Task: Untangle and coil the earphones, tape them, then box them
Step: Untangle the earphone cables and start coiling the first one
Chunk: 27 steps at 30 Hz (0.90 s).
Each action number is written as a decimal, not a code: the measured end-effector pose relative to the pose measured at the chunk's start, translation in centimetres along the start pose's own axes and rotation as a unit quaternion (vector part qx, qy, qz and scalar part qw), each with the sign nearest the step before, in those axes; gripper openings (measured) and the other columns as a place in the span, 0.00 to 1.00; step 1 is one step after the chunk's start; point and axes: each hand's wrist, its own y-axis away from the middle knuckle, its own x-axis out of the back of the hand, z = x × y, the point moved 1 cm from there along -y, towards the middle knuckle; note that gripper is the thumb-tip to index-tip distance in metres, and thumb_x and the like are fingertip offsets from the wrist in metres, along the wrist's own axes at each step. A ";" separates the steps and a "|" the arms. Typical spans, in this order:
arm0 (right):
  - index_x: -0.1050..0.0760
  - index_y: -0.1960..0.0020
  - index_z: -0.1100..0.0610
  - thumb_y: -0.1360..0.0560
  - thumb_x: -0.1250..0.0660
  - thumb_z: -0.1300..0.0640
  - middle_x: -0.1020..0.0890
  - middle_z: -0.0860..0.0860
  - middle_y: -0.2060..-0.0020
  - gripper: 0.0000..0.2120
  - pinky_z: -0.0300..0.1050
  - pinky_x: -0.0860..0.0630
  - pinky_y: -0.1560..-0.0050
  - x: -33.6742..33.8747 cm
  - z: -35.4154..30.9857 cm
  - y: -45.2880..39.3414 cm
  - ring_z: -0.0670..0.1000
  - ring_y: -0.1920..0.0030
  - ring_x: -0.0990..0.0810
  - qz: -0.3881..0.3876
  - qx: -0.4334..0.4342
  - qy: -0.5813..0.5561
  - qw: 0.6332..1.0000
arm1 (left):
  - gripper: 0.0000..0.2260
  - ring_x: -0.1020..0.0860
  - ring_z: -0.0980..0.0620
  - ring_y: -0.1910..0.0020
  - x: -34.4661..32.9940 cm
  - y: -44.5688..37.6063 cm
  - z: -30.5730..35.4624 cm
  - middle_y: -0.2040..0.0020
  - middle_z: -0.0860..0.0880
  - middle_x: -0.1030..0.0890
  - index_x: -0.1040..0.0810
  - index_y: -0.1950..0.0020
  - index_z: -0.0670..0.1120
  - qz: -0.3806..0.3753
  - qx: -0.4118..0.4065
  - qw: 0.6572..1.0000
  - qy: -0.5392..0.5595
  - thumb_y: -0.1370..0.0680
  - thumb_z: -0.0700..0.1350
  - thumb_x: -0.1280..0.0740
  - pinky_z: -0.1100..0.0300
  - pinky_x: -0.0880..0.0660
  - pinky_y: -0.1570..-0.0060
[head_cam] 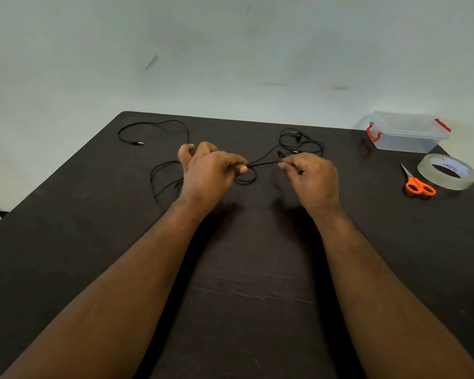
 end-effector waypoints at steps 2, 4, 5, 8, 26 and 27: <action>0.16 0.55 0.56 0.28 0.28 0.55 0.14 0.51 0.59 0.05 0.48 0.21 0.57 1.1 1.9 -0.1 0.52 0.60 0.17 0.041 -0.079 -0.011 0.996 | 0.07 0.33 0.57 0.49 0.4 -0.3 -1.6 0.61 0.57 0.23 0.16 0.52 0.58 0.013 0.032 0.999 -0.008 0.24 0.57 0.32 0.51 0.47 0.38; 0.16 0.55 0.56 0.27 0.28 0.55 0.14 0.51 0.60 0.05 0.48 0.21 0.57 2.1 3.3 0.0 0.51 0.61 0.18 0.054 -0.124 -0.009 0.991 | 0.09 0.33 0.57 0.48 0.9 -0.6 -2.8 0.60 0.55 0.24 0.16 0.52 0.58 0.020 0.066 0.997 -0.015 0.25 0.59 0.33 0.50 0.48 0.36; 0.16 0.56 0.56 0.27 0.28 0.55 0.15 0.51 0.60 0.05 0.48 0.21 0.57 2.5 3.6 0.0 0.50 0.61 0.19 0.054 -0.129 -0.005 0.990 | 0.09 0.33 0.55 0.47 1.1 -0.6 -3.0 0.60 0.55 0.26 0.16 0.52 0.58 0.020 0.072 0.997 -0.020 0.25 0.59 0.33 0.49 0.48 0.35; 0.16 0.55 0.57 0.26 0.29 0.55 0.15 0.51 0.59 0.05 0.45 0.22 0.57 2.6 3.4 0.1 0.51 0.60 0.18 0.050 -0.121 0.014 0.991 | 0.08 0.32 0.53 0.46 1.5 -0.5 -2.8 0.64 0.58 0.30 0.15 0.51 0.56 0.030 0.065 0.997 -0.031 0.24 0.56 0.32 0.49 0.50 0.34; 0.32 0.28 0.46 0.32 0.27 0.43 0.29 0.45 0.31 0.34 0.51 0.34 0.34 -0.2 -1.7 1.0 0.48 0.36 0.30 -0.062 -0.040 -0.057 0.996 | 0.03 0.26 0.46 0.53 0.5 0.2 0.3 0.65 0.56 0.19 0.16 0.57 0.52 0.076 -0.022 0.995 -0.052 0.25 0.47 0.29 0.60 0.54 0.57; 0.31 0.29 0.46 0.33 0.28 0.41 0.27 0.44 0.32 0.34 0.53 0.37 0.33 -0.7 -2.4 1.1 0.49 0.34 0.30 -0.090 -0.034 -0.071 0.993 | 0.03 0.25 0.46 0.53 0.3 0.3 0.7 0.65 0.56 0.19 0.16 0.58 0.51 0.074 -0.039 0.995 -0.046 0.25 0.46 0.29 0.60 0.54 0.57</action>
